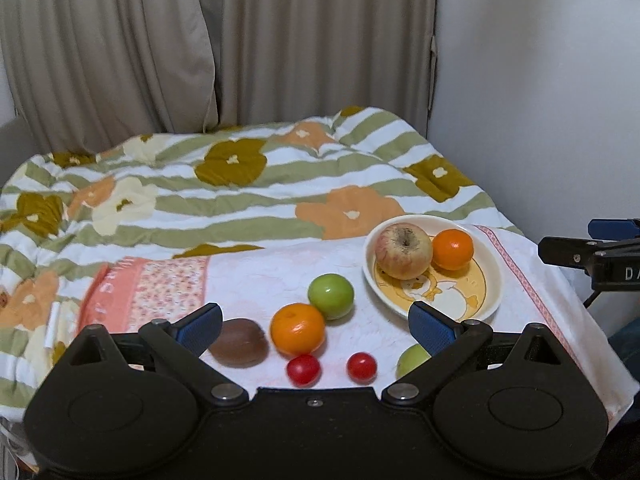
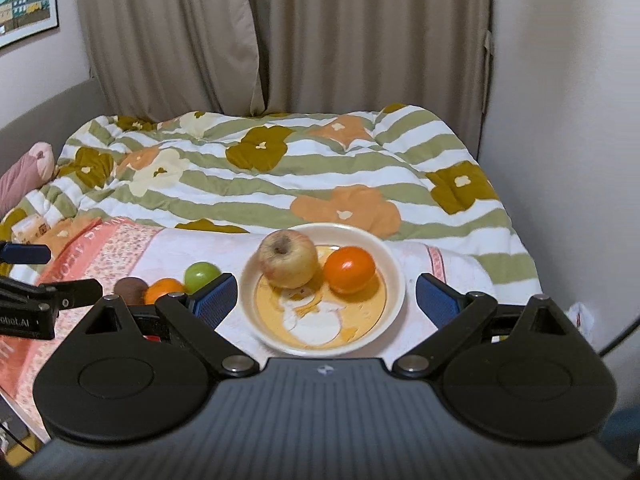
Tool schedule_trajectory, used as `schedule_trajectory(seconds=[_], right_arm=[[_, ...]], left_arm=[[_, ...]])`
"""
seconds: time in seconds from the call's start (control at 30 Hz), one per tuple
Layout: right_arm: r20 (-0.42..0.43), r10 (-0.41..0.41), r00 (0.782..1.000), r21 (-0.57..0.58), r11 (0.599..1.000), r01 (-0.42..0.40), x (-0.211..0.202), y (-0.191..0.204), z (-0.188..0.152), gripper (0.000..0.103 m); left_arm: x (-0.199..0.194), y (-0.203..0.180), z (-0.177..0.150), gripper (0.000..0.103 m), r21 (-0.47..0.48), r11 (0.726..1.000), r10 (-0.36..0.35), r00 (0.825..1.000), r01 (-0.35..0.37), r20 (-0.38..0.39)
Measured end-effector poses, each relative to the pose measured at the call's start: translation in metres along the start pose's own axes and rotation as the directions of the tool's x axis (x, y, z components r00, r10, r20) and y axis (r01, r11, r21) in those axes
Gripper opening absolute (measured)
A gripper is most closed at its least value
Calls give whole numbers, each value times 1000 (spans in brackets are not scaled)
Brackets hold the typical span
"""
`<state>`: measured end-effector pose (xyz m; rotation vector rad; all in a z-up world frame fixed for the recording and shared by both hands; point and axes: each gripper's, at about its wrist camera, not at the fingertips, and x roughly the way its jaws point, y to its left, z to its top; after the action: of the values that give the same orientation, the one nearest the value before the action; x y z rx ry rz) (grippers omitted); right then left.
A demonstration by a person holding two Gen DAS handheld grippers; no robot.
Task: Organize fruits
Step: 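Withdraw both tools from the bowl toward the loose fruit, then grasp a small tangerine with the left tool while the right tool grasps the green apple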
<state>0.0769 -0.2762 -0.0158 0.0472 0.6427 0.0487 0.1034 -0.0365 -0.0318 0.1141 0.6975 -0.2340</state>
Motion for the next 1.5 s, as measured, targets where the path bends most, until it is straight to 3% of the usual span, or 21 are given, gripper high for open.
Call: schedule_trajectory(seconds=[0.43, 0.6, 0.77, 1.03, 1.1, 1.3, 1.33, 1.37, 1.5], right_arm=[[2, -46, 999, 94, 994, 46, -7, 37, -67, 103], [-2, -62, 998, 98, 993, 62, 12, 45, -94, 103], [-25, -52, 998, 139, 989, 55, 29, 47, -116, 103], [-53, -42, 998, 137, 989, 48, 43, 53, -133, 103], [-55, -36, 998, 144, 989, 44, 45, 52, -134, 103], [-70, -20, 997, 129, 991, 29, 53, 57, -133, 103], [-72, -18, 997, 125, 992, 27, 55, 59, -133, 103], [-73, -16, 997, 122, 992, 25, 55, 60, -132, 103], [-78, -7, 997, 111, 994, 15, 61, 62, -129, 103]], left_arm=[[11, -3, -73, 97, 158, 983, -98, 995, 95, 13], [32, -13, -101, 90, 237, 961, -143, 990, 140, -4], [54, -23, -120, 71, 270, 941, -192, 979, 202, -62], [75, -34, -127, 60, 296, 927, -206, 973, 229, -108], [79, -35, -127, 55, 282, 930, -209, 970, 237, -127], [85, -35, -121, 55, 243, 939, -209, 966, 242, -152], [86, -34, -120, 53, 241, 940, -210, 966, 242, -154], [86, -34, -119, 45, 238, 940, -213, 965, 245, -155], [86, -32, -118, 44, 233, 939, -218, 962, 252, -162]])
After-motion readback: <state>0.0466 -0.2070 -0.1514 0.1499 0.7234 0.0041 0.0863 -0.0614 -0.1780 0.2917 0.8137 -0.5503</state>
